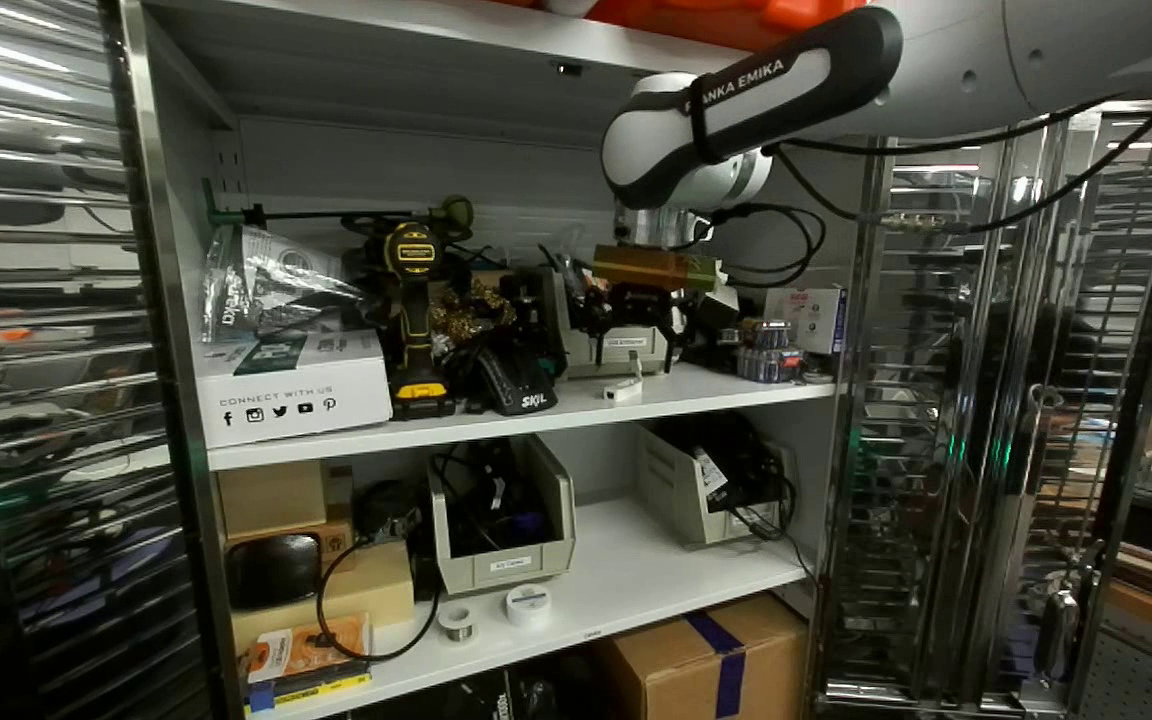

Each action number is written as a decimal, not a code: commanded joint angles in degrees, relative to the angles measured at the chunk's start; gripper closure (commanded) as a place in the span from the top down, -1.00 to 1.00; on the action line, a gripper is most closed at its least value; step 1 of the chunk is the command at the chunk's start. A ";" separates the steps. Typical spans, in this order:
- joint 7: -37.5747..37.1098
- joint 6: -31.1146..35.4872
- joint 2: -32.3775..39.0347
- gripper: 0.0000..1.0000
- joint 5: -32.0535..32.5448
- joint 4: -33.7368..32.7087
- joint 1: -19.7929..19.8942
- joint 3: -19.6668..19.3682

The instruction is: Pick the white object and put it in the box

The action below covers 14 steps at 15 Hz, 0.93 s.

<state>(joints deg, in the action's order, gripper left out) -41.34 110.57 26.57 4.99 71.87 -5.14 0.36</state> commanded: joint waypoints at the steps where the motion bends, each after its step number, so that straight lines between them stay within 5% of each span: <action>1: 1.59 -5.91 6.79 1.00 0.99 -11.61 -1.30 -1.75; 8: 4.73 -12.32 15.77 1.00 0.16 -22.98 -1.64 -2.07; 10: 5.48 -14.05 16.63 0.48 0.68 -24.55 -1.15 -0.68; 14: 6.05 -17.92 16.42 -0.16 0.75 -26.37 -1.78 -0.45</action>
<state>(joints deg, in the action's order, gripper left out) -36.23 97.15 41.70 5.53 50.32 -6.37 -0.27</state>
